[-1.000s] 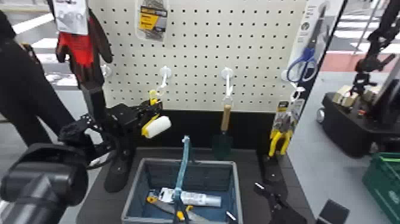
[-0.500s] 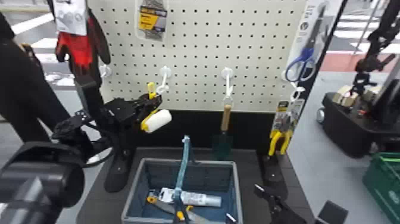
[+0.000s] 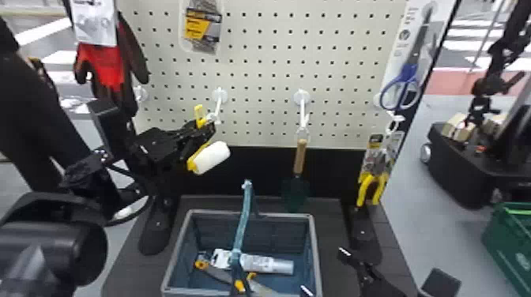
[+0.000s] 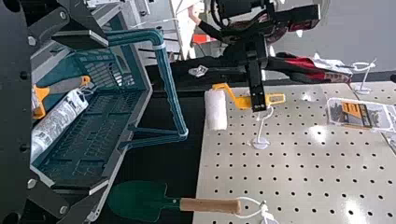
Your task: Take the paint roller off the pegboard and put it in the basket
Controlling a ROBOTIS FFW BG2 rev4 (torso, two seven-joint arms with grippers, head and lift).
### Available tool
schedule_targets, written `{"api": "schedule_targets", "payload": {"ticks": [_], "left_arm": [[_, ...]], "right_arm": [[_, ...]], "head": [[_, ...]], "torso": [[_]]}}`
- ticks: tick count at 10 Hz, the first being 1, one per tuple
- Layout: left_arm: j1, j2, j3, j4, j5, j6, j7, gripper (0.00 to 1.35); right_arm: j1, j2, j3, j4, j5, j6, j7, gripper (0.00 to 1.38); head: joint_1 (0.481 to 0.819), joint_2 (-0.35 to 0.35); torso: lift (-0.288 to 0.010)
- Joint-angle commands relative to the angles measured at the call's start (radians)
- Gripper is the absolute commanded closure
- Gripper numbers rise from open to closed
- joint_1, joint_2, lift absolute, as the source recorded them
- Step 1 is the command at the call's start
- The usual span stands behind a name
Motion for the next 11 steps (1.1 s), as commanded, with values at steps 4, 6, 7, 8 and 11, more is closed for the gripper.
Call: {"api": "schedule_targets", "payload": {"ticks": [4,6,7,8,11], "left_arm": [[0.164,-0.057,0.08,-0.13,0.051,0.016,0.038,1.22],[0.263,-0.117,0.152,-0.138,0.093,-0.014,0.09,1.22],[0.304,-0.147,0.184,-0.138,0.13,-0.024,0.123,1.22],[0.349,-0.194,0.226,-0.138,0.187,-0.002,0.149,1.22],[0.392,-0.218,0.206,-0.133,0.261,0.027,0.193,1.22]], "right_arm": [[0.0,-0.001,-0.002,0.001,0.0,0.003,0.0,0.25],[0.004,-0.001,-0.005,-0.006,0.0,0.005,0.0,0.25],[0.004,-0.001,-0.005,-0.006,0.0,0.006,0.0,0.25],[0.004,-0.001,-0.005,-0.009,0.002,0.008,0.0,0.25],[0.006,-0.001,-0.005,-0.011,0.0,0.009,0.0,0.25]], "head": [[0.549,0.0],[0.549,0.0],[0.549,0.0],[0.549,0.0],[0.549,0.0]], "torso": [[-0.1],[-0.1],[-0.1],[-0.1],[-0.1]]}}
